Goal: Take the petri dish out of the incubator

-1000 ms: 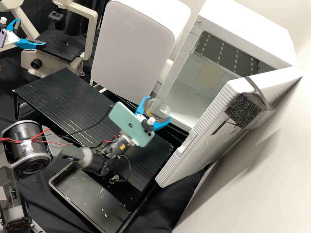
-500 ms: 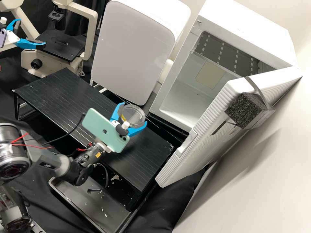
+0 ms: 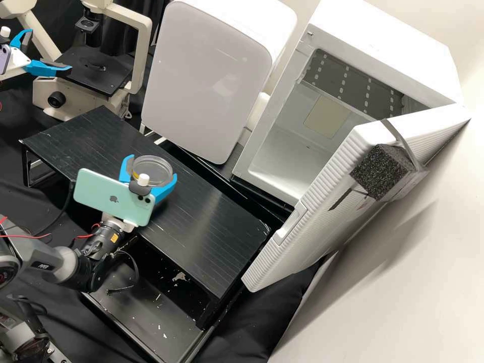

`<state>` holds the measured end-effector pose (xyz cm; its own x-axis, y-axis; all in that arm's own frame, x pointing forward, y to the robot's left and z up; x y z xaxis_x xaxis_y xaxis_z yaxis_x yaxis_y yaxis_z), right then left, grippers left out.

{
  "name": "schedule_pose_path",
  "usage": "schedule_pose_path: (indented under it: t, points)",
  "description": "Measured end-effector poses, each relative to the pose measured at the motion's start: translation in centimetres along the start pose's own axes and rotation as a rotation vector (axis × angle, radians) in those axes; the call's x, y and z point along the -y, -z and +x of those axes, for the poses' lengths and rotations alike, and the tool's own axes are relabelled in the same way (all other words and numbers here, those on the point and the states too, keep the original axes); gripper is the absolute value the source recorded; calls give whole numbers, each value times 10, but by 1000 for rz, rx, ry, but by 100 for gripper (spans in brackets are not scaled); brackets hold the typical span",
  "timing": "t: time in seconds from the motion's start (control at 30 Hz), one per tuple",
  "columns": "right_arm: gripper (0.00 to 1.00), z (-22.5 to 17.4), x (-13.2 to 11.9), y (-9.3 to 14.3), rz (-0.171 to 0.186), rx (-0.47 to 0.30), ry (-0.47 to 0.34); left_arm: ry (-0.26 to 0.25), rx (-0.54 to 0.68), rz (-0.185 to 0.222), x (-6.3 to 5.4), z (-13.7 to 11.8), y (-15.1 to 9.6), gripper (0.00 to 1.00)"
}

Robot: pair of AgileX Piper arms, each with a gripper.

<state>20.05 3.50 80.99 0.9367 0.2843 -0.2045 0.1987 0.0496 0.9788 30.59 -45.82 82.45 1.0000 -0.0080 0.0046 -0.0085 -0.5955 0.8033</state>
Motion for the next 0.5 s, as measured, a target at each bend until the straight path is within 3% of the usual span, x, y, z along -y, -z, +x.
schedule_pose_path:
  t: [0.27, 0.4, 0.5]
  points:
    - [0, -2, 16, 4, -13, -21, 64, 0, 0, 0, 0, 0, 0, 100]
    - [0, 0, 22, 2, -37, -18, 96, 0, 0, 0, 0, 0, 0, 100]
    - [0, 2, 23, -1, -42, -18, 87, 0, 0, 0, 0, 0, 0, 100]
